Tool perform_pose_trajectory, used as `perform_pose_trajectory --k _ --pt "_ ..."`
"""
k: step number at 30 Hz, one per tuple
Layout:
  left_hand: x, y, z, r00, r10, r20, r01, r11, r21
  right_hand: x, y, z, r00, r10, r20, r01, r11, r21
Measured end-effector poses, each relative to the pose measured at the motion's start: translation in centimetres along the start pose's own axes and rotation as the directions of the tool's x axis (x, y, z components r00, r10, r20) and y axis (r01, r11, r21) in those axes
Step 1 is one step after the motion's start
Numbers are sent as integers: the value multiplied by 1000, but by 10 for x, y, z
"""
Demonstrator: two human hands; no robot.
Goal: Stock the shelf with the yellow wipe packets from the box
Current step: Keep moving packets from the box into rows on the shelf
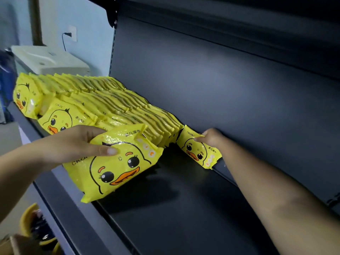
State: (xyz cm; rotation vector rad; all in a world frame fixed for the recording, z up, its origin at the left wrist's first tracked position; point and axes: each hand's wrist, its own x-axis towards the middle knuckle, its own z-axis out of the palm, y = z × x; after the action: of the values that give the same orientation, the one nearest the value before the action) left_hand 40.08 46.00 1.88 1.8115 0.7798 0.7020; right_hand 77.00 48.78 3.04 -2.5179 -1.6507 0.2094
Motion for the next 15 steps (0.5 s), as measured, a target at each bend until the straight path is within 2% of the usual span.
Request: perform_pose_trajectory --k 5,8,9,10,11,12,13,14,15 --pt "8 6 4 998 9 60 -14 996 89 -2 -11 3 984 -64 -167 13 958 -287" --pt "13 13 8 995 23 98 -34 993 113 -14 -14 1 960 -140 -241 45 931 -362" --pt "15 15 10 995 14 101 -25 994 102 -21 -16 -2 947 -162 -278 73 950 -304" --pt "17 18 11 995 1 96 -10 995 102 -31 -21 -7 937 -167 -306 120 979 -167" --pt "20 18 12 995 7 98 -18 993 116 -42 -29 -12 931 -174 -322 197 979 41" --pt "22 18 14 993 27 119 -44 988 146 -57 -39 -17 932 -192 -307 279 922 270" --pt "26 18 15 990 35 138 -62 978 198 -75 -50 -24 940 -238 -244 328 824 461" --pt "27 21 18 986 27 163 -65 970 235 -93 -59 -29 940 -308 -149 336 751 568" --pt "29 24 21 981 29 192 -76 967 243 -107 -67 -34 922 -386 -34 331 740 585"
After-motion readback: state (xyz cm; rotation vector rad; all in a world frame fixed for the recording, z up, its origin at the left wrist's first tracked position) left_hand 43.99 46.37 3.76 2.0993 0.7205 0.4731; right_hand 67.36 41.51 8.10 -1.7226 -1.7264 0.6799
